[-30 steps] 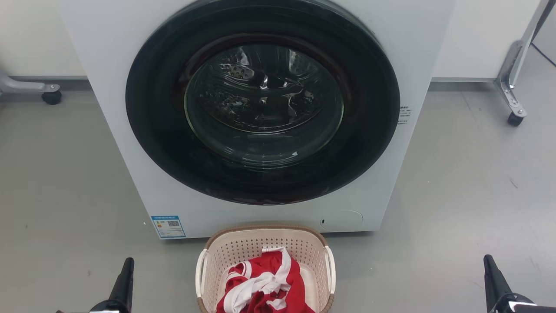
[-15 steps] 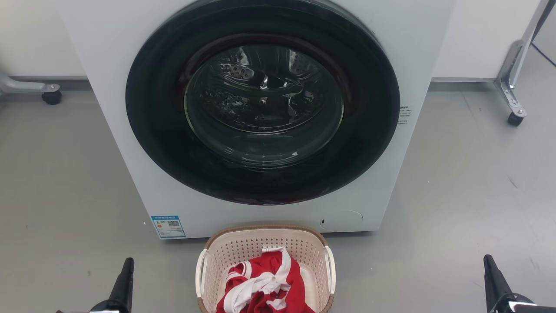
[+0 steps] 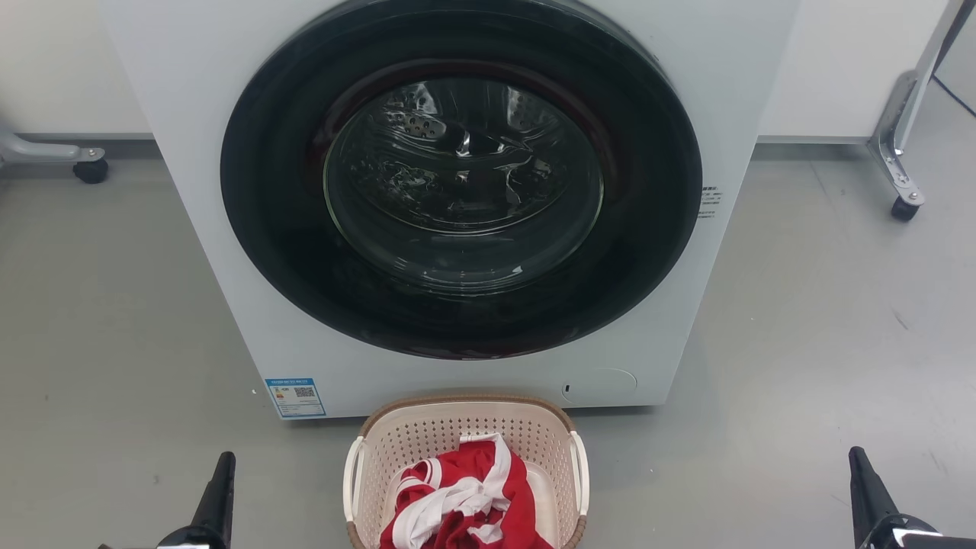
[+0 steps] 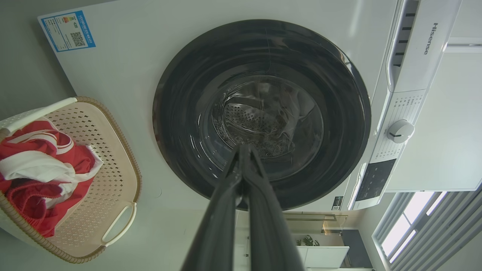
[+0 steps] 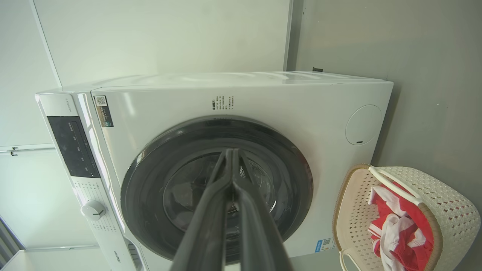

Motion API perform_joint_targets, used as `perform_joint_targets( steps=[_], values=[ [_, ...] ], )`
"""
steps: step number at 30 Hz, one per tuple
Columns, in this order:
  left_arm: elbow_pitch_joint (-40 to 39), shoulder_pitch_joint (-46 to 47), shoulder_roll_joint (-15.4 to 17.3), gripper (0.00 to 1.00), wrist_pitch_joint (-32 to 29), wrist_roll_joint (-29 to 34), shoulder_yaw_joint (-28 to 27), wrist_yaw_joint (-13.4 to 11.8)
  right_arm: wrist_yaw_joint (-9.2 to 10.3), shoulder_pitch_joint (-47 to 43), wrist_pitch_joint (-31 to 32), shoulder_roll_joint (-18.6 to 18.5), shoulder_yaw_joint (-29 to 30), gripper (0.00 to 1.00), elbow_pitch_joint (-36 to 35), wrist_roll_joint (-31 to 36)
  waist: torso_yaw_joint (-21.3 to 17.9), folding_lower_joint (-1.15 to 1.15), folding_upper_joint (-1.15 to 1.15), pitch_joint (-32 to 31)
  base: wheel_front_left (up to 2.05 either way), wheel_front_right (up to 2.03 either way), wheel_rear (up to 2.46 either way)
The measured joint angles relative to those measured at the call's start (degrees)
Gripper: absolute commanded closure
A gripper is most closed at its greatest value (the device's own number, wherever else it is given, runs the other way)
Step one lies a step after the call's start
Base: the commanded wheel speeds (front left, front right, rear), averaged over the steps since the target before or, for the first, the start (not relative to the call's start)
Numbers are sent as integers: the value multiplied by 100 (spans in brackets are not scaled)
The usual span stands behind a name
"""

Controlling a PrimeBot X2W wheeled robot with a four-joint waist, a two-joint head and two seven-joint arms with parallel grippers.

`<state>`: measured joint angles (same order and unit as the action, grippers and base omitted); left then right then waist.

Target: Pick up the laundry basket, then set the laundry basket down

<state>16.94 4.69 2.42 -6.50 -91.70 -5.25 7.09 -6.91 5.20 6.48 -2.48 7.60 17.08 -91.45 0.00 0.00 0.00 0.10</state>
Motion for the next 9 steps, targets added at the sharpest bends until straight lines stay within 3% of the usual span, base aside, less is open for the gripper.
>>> perform_joint_targets(
  steps=[9],
  values=[
    [-1, 0, 0, 100, 0, 0, 0, 0, 0, 0, 0, 0, 0, 100, 0, 0, 0, 0, 0, 1, 0, 0, 0]
  ],
)
